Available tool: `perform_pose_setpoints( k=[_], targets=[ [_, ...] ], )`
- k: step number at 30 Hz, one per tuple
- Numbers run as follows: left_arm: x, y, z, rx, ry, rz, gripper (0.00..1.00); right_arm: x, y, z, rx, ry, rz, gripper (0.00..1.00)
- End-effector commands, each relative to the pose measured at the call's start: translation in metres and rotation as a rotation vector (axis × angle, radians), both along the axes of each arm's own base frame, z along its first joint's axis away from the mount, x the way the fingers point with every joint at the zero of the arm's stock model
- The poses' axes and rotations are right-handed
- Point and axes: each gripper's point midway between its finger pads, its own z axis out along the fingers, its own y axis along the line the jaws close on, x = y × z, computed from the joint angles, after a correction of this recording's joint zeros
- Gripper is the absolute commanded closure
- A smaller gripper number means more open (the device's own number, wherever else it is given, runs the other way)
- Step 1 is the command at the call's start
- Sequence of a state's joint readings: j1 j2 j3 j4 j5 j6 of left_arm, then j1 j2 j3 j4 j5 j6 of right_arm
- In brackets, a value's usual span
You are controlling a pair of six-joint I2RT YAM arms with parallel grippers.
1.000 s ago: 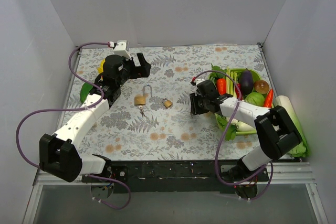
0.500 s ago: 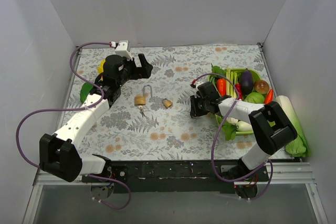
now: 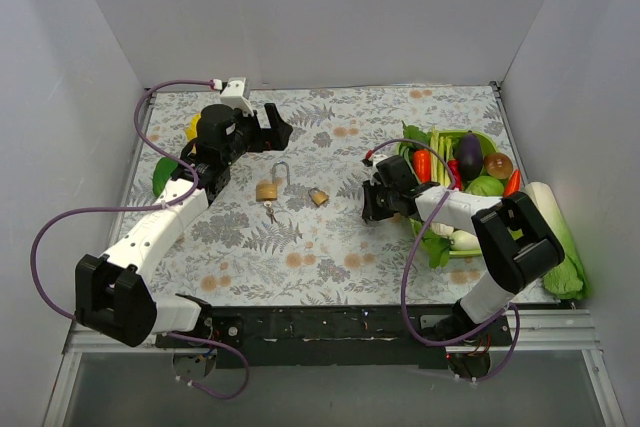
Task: Unlock with the key
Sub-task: Pick up the key from the center of the board.
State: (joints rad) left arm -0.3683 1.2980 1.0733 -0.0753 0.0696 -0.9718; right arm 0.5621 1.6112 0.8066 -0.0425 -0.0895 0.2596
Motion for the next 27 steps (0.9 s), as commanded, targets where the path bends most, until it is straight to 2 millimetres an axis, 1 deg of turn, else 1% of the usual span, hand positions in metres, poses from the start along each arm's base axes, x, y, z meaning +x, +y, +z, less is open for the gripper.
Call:
perform_pose_setpoints(
  k=[1,5,8,12,13,15,16,17,18,19,21,22,24,25,27],
  targets=[
    [-0.001,-0.001,0.018,-0.006,-0.041,-0.022,0.02,0.002,0.002,0.002,0.016,-0.006,-0.001,0.83],
    [-0.006,-0.010,0.020,-0.021,-0.047,-0.084,0.02,0.001,0.003,0.011,0.029,-0.012,0.005,0.90],
    [-0.015,-0.026,0.019,-0.042,-0.048,-0.172,0.02,0.001,0.006,0.026,0.055,-0.029,0.009,0.99],
    [-0.032,-0.057,0.015,-0.062,-0.035,-0.304,0.02,0.000,0.011,0.052,0.109,-0.059,0.019,0.99],
    [-0.039,-0.065,0.014,-0.070,-0.029,-0.352,0.02,0.001,0.013,0.063,0.130,-0.081,0.020,0.99],
    [-0.049,-0.080,0.011,-0.083,-0.019,-0.420,0.02,0.000,0.017,0.079,0.161,-0.096,0.022,0.99],
    [-0.054,-0.085,0.011,-0.091,-0.012,-0.449,0.02,0.000,0.017,0.092,0.186,-0.124,0.019,0.99],
    [-0.064,-0.093,0.009,-0.106,0.003,-0.506,0.02,0.000,0.018,0.101,0.203,-0.141,0.017,0.99],
    [-0.068,-0.101,0.013,-0.117,-0.016,-0.540,0.02,0.001,0.019,0.111,0.225,-0.157,0.008,0.99],
    [-0.073,-0.106,0.015,-0.135,-0.018,-0.568,0.02,0.000,0.020,0.127,0.254,-0.191,0.007,0.99],
    [-0.084,-0.116,0.014,-0.156,-0.008,-0.620,0.02,0.001,0.021,0.147,0.297,-0.238,-0.002,0.99],
    [-0.085,-0.119,0.011,-0.165,0.006,-0.625,0.02,0.000,0.020,0.163,0.333,-0.271,-0.016,0.99],
    [-0.089,-0.126,0.008,-0.175,0.025,-0.636,0.02,0.000,0.018,0.179,0.369,-0.309,-0.039,0.99],
    [-0.089,-0.129,0.005,-0.179,0.037,-0.632,0.02,-0.001,0.019,0.199,0.420,-0.347,-0.052,0.99],
    [-0.090,-0.132,0.004,-0.203,0.058,-0.614,0.02,-0.001,0.019,0.215,0.471,-0.383,-0.068,0.99]
  ],
)
